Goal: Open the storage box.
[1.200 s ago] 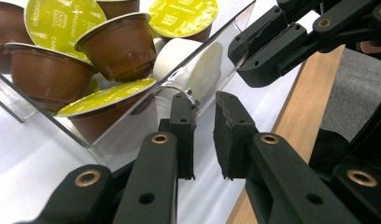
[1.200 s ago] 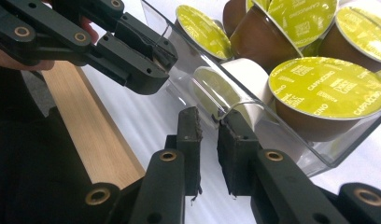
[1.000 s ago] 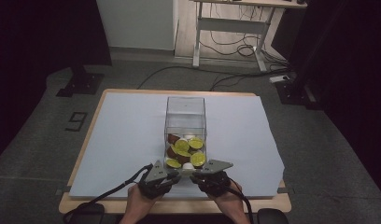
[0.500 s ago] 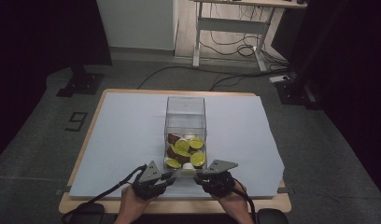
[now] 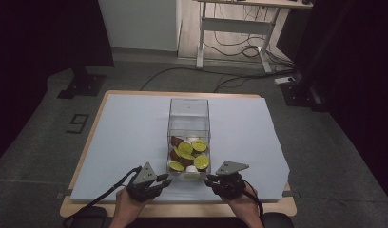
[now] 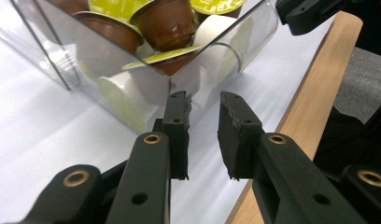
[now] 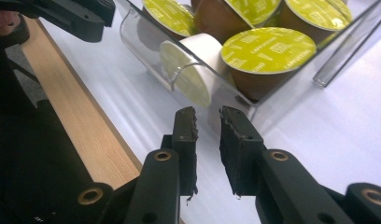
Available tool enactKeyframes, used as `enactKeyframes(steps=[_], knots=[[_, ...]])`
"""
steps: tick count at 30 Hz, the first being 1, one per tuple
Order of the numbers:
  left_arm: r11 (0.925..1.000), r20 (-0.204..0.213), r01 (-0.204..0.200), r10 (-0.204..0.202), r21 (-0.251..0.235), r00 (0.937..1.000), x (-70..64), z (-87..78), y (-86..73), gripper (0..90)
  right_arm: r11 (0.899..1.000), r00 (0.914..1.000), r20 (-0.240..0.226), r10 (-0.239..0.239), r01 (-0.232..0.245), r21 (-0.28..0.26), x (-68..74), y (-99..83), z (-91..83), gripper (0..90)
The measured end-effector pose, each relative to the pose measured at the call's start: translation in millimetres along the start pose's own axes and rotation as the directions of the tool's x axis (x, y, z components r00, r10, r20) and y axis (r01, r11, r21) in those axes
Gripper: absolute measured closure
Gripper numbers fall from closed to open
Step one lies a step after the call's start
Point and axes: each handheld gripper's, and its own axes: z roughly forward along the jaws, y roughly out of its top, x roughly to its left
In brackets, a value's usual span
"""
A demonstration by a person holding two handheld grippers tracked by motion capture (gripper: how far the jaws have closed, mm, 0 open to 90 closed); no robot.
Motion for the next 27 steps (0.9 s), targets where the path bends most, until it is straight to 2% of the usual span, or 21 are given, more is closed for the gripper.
enactKeyframes(steps=[12, 13, 23, 27], knots=[[0.9999, -0.024, 0.016, -0.016, -0.004, 0.9996, 11.8, -8.2, -3.5, 73.0, 0.999, 0.999, 0.025, 0.036, -0.036, 0.003, -9.5, -2.7, -8.3, 77.1], [0.9998, -0.023, 0.019, -0.019, -0.004, 0.9995, 13.3, -8.8, -3.4, 73.0, 0.999, 0.9982, 0.031, 0.052, -0.052, -0.002, -12.8, -3.2, -10.5, 77.8], [0.9993, -0.04, 0.037, -0.037, -0.007, 0.9985, 28.1, -11.7, -1.3, 73.0, 0.996, 0.995, 0.049, 0.087, -0.085, -0.033, -28.4, -0.3, -16.1, 78.6], [0.9987, -0.057, 0.048, -0.049, -0.017, 0.9972, 36.0, -14.0, 0.2, 72.5, 0.994, 0.994, 0.041, 0.101, -0.1, -0.039, -38.4, 0.7, -14.2, 77.6]])
